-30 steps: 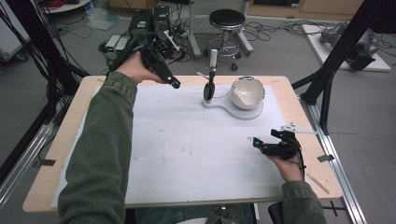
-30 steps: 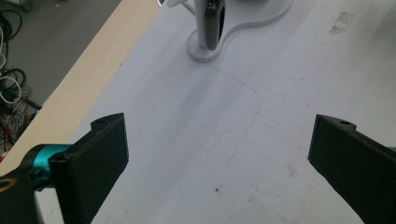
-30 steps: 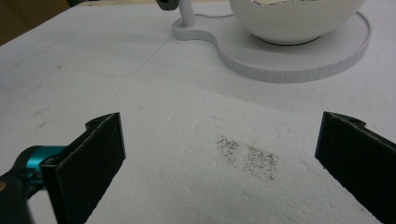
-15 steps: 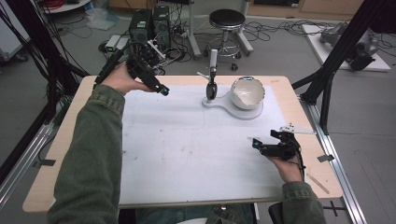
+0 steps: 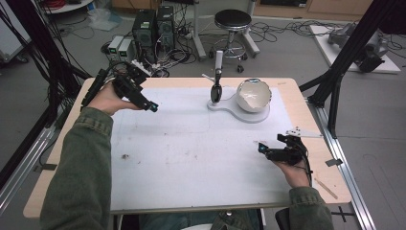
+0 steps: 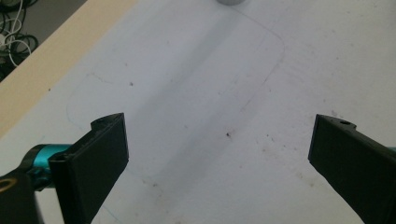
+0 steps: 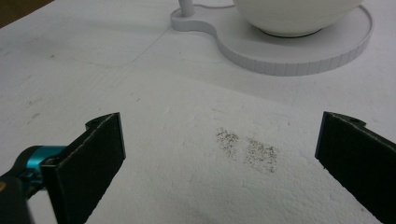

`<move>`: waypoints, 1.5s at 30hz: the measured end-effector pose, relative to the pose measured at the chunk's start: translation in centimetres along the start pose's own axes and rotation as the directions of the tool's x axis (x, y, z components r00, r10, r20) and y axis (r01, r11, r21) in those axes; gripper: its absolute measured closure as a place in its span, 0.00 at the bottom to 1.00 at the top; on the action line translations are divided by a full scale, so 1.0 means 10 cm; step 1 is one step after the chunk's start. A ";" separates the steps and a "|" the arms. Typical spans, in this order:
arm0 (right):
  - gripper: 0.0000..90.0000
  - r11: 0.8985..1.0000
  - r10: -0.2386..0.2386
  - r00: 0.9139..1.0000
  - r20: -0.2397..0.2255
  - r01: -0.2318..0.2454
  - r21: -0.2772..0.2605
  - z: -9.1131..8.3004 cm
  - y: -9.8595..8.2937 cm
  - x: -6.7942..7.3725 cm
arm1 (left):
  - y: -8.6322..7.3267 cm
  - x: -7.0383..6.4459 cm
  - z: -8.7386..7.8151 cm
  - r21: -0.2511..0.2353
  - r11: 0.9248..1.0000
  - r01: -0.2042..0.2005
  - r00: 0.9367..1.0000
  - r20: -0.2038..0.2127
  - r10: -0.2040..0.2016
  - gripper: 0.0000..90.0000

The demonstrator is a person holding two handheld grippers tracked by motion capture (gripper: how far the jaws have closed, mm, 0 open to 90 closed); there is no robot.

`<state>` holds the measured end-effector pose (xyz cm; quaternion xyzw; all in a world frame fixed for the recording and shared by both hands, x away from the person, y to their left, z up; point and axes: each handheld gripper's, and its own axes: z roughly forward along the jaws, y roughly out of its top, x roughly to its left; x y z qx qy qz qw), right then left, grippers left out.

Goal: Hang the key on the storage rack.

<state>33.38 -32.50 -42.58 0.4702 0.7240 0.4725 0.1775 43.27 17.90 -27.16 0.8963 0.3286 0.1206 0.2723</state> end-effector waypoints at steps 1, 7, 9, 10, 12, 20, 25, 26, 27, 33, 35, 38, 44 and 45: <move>0.01 1.000 -0.002 1.000 0.001 0.002 0.000 0.00 0.00 0.00 | -0.03 0.00 0.00 -0.003 1.000 0.006 1.000 -0.001 -0.006 0.06; 0.01 1.000 0.001 1.000 0.004 -0.001 0.000 0.00 0.00 0.00 | -0.23 0.00 0.07 -0.005 0.999 0.050 0.999 -0.010 -0.050 0.06; 0.01 1.000 -0.002 1.000 0.006 0.002 0.002 0.00 0.00 0.00 | -0.29 -0.01 0.13 0.001 0.998 0.060 0.998 -0.001 -0.060 0.06; 0.01 1.000 -0.004 1.000 0.007 0.004 0.004 0.00 0.00 0.00 | -0.32 -0.02 0.15 0.004 0.998 0.062 0.998 0.002 -0.062 0.06; 0.01 1.000 -0.008 1.000 0.010 0.008 0.010 0.00 0.00 0.01 | -0.37 -0.04 0.19 0.011 0.998 0.062 0.998 0.009 -0.062 0.06; 0.01 1.000 -0.016 1.000 0.015 0.016 0.010 -0.01 -0.01 0.01 | -0.63 -0.07 0.29 0.036 0.996 0.086 0.996 0.010 -0.086 0.06; 0.01 1.000 -0.014 1.000 0.013 0.014 0.009 -0.01 -0.01 0.01 | -0.82 -0.12 0.30 0.038 0.993 0.112 0.994 0.008 -0.112 0.06; 0.01 1.000 -0.013 1.000 0.013 0.013 0.009 -0.01 -0.01 0.01 | -0.86 -0.13 0.30 0.034 0.993 0.113 0.994 0.007 -0.113 0.06; 0.01 1.000 -0.014 1.000 0.013 0.014 0.008 -0.02 -0.01 0.01 | -0.89 -0.14 0.29 0.031 0.992 0.119 0.993 0.005 -0.119 0.06; 0.01 1.000 -0.014 1.000 0.014 0.014 0.009 -0.01 -0.01 0.01 | -1.11 -0.17 0.22 -0.005 0.989 0.150 0.989 -0.009 -0.150 0.06; 0.01 1.000 -0.017 1.000 0.013 0.017 0.009 -0.01 -0.01 0.01 | -1.21 -0.17 0.22 -0.009 0.987 0.163 0.986 -0.016 -0.163 0.06; 0.01 1.000 -0.016 1.000 0.014 0.016 0.014 -0.01 -0.01 0.02 | -1.34 -0.18 0.23 -0.023 0.983 0.183 0.983 -0.029 -0.184 0.06; 0.01 1.000 -0.016 1.000 0.014 0.015 0.021 -0.01 -0.02 0.03 | -1.55 -0.19 0.22 -0.080 0.977 0.199 0.971 -0.120 -0.207 0.06; 0.01 1.000 -0.015 1.000 0.015 0.015 0.021 -0.01 -0.02 0.03 | -1.60 -0.19 0.21 -0.094 0.974 0.205 0.969 -0.124 -0.216 0.06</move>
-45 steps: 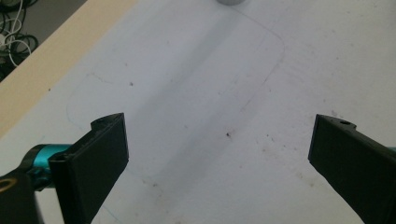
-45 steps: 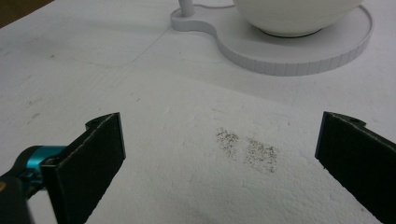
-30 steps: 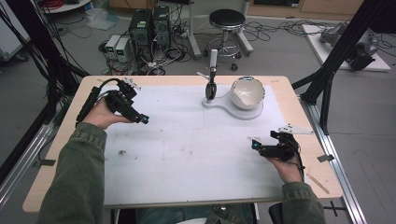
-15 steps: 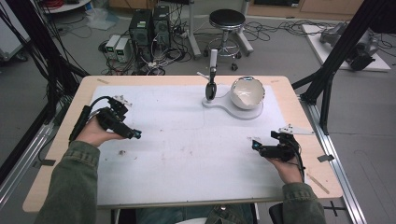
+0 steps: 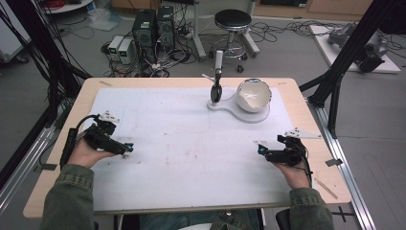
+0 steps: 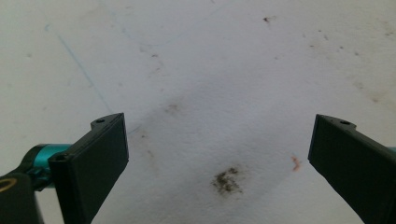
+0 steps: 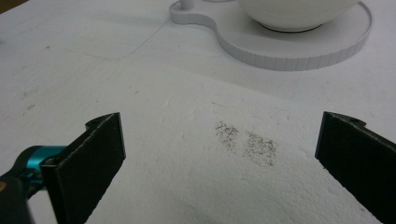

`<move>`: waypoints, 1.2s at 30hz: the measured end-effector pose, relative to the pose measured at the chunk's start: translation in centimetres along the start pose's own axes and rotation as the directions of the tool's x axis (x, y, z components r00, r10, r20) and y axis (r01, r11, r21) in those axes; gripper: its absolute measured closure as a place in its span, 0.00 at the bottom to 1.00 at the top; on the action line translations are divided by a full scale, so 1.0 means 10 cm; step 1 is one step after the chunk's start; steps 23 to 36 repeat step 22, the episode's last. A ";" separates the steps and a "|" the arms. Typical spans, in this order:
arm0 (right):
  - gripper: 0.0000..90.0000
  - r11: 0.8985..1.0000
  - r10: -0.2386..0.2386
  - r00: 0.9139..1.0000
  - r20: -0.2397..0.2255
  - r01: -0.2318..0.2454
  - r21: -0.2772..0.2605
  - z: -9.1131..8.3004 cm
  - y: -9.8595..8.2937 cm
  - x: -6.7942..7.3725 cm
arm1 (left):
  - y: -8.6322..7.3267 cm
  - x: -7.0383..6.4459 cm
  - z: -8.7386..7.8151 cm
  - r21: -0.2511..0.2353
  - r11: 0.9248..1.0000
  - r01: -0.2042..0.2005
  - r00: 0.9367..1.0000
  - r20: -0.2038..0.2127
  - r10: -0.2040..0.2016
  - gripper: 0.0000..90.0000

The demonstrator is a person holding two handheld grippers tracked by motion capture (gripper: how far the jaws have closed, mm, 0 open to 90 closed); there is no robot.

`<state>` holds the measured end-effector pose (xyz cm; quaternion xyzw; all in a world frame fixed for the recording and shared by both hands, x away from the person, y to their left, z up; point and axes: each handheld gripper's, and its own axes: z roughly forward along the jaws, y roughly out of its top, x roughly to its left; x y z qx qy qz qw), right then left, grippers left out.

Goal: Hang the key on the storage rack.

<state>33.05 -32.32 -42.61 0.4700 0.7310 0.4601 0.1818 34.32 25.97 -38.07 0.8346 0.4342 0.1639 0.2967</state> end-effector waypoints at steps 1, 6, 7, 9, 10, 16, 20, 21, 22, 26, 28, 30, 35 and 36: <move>0.01 1.000 0.001 1.000 -0.001 -0.001 -0.001 0.00 0.00 0.00 | -0.04 0.02 -0.02 -0.012 1.000 0.011 1.000 -0.009 -0.012 0.06; 0.01 1.000 -0.003 1.000 0.002 0.003 0.001 0.00 -0.01 -0.01 | -0.30 0.10 -0.13 -0.096 0.993 0.062 0.997 -0.050 -0.067 0.06; 0.01 1.000 -0.004 1.000 0.001 0.004 0.001 0.00 -0.01 -0.01 | -0.35 0.11 -0.15 -0.113 0.991 0.072 0.996 -0.044 -0.077 0.06; 0.01 1.000 -0.005 1.000 0.003 0.005 0.005 0.01 -0.01 0.00 | -0.45 0.11 -0.17 -0.142 0.987 0.078 0.995 -0.055 -0.087 0.06; 0.01 1.000 -0.004 1.000 0.003 0.004 0.004 0.01 -0.01 0.00 | -0.50 0.10 -0.18 -0.171 0.982 0.076 0.994 -0.066 -0.088 0.06; 0.01 1.000 0.004 1.000 0.008 -0.004 0.005 0.01 -0.01 -0.01 | -0.72 0.11 -0.19 -0.240 0.966 0.100 0.989 -0.078 -0.122 0.06; 0.01 1.000 -0.001 1.000 0.008 0.001 0.004 0.01 -0.01 0.00 | -0.73 0.09 -0.19 -0.245 0.965 0.091 0.991 -0.069 -0.111 0.06; 0.01 1.000 -0.005 1.000 0.008 0.005 0.001 0.01 -0.01 -0.01 | -0.73 0.09 -0.19 -0.248 0.965 0.086 0.992 -0.068 -0.106 0.06; 0.01 1.000 -0.001 1.000 0.009 0.001 0.003 0.01 -0.01 -0.01 | -0.73 0.08 -0.19 -0.248 0.965 0.081 0.993 -0.066 -0.101 0.06; 0.01 1.000 -0.001 1.000 0.009 0.001 0.003 0.01 -0.01 -0.01 | -0.73 0.08 -0.19 -0.248 0.965 0.081 0.993 -0.066 -0.101 0.06; 0.01 1.000 -0.001 1.000 0.009 0.001 0.003 0.01 -0.01 -0.01 | -0.73 0.08 -0.19 -0.248 0.965 0.081 0.993 -0.066 -0.101 0.06; 0.01 1.000 -0.001 1.000 0.009 0.001 0.003 0.01 -0.01 -0.01 | -0.73 0.08 -0.19 -0.248 0.965 0.081 0.993 -0.066 -0.101 0.06; 0.01 1.000 -0.001 1.000 0.009 0.001 0.003 0.01 -0.01 -0.01 | -0.73 0.08 -0.19 -0.248 0.965 0.081 0.993 -0.066 -0.101 0.06; 0.01 1.000 -0.001 1.000 0.009 0.001 0.003 0.01 -0.01 -0.01 | -0.73 0.08 -0.19 -0.248 0.965 0.081 0.993 -0.066 -0.101 0.06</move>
